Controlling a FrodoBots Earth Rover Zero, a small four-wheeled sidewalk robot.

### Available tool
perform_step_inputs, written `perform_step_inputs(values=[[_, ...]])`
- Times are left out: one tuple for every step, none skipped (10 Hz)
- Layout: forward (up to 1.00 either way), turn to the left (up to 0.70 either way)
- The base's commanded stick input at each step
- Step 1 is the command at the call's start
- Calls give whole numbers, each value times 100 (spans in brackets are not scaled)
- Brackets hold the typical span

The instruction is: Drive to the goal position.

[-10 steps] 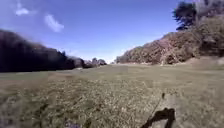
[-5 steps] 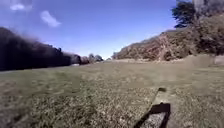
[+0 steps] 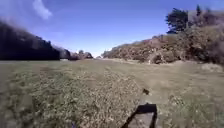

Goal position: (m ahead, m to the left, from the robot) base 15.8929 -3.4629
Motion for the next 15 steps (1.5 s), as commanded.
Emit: perform_step_inputs(values=[[85,2],[85,2],[79,-7],[73,-16],[70,-35],[70,-35],[70,-29],[70,-15],[70,0],[70,0],[70,0],[70,-4],[70,-7],[70,-34],[70,-35]])
